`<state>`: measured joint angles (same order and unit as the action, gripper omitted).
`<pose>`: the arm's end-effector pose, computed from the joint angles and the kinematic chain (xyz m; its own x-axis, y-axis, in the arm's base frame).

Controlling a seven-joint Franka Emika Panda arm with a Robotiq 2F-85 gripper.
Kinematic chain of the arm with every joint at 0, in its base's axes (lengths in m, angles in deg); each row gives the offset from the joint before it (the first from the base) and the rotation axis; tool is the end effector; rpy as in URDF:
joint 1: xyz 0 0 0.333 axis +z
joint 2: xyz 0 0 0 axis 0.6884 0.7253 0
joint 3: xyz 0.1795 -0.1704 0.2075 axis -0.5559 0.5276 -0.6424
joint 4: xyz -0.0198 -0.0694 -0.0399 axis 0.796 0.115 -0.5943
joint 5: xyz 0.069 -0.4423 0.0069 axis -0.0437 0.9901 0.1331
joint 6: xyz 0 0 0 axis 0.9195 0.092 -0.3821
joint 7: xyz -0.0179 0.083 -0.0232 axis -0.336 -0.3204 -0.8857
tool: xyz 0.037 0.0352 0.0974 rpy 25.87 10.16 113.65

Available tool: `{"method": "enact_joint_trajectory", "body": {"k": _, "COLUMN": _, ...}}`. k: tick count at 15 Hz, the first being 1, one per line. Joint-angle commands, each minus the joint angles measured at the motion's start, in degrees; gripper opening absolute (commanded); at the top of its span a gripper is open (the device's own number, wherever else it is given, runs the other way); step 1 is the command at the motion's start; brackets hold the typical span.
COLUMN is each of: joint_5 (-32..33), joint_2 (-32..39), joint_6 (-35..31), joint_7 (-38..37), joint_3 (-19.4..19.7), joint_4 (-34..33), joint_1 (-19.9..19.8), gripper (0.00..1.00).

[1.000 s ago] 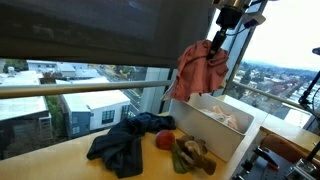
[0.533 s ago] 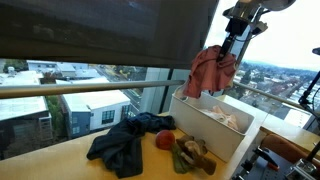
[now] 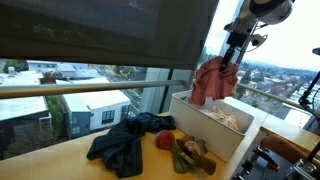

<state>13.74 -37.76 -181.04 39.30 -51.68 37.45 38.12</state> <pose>0.6803 -0.0543 0.4366 0.9234 0.3788 0.0612 0.3783 -0.9255 0.0199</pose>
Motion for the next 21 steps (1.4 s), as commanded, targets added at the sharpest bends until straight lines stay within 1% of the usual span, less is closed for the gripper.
{"method": "enact_joint_trajectory", "body": {"k": 1, "joint_5": -1.0, "joint_2": 0.1, "joint_6": -0.8, "joint_7": 0.5, "joint_3": 0.3, "joint_4": 1.4, "joint_1": -0.1, "gripper": 0.46}}
{"method": "enact_joint_trajectory", "body": {"k": 4, "joint_5": -0.9, "joint_2": 0.1, "joint_6": -0.6, "joint_7": 0.3, "joint_3": 0.2, "joint_4": 1.9, "joint_1": -0.1, "gripper": 0.66}}
{"method": "enact_joint_trajectory", "body": {"k": 7, "joint_5": -1.0, "joint_2": -0.2, "joint_6": -0.4, "joint_7": 0.1, "joint_3": 0.0, "joint_4": 2.1, "joint_1": 0.2, "gripper": 0.88}}
{"method": "enact_joint_trajectory", "body": {"k": 8, "joint_5": -1.0, "joint_2": -0.4, "joint_6": -0.4, "joint_7": 0.1, "joint_3": -0.1, "joint_4": 2.2, "joint_1": 0.3, "gripper": 0.95}}
{"method": "enact_joint_trajectory", "body": {"k": 9, "joint_5": -1.0, "joint_2": -0.5, "joint_6": -0.5, "joint_7": 0.0, "joint_3": -0.3, "joint_4": 2.4, "joint_1": 0.6, "gripper": 0.99}}
{"method": "enact_joint_trajectory", "body": {"k": 13, "joint_5": -0.8, "joint_2": -0.8, "joint_6": -1.1, "joint_7": -0.7, "joint_3": -1.6, "joint_4": 3.5, "joint_1": 2.4, "gripper": 1.00}}
{"method": "enact_joint_trajectory", "body": {"k": 18, "joint_5": 0.5, "joint_2": 0.2, "joint_6": -1.5, "joint_7": -2.7, "joint_3": -3.9, "joint_4": 3.9, "joint_1": 6.4, "gripper": 1.00}}
{"method": "enact_joint_trajectory", "body": {"k": 21, "joint_5": 1.6, "joint_2": 1.9, "joint_6": -1.3, "joint_7": -4.6, "joint_3": -5.5, "joint_4": 2.9, "joint_1": 9.3, "gripper": 1.00}}
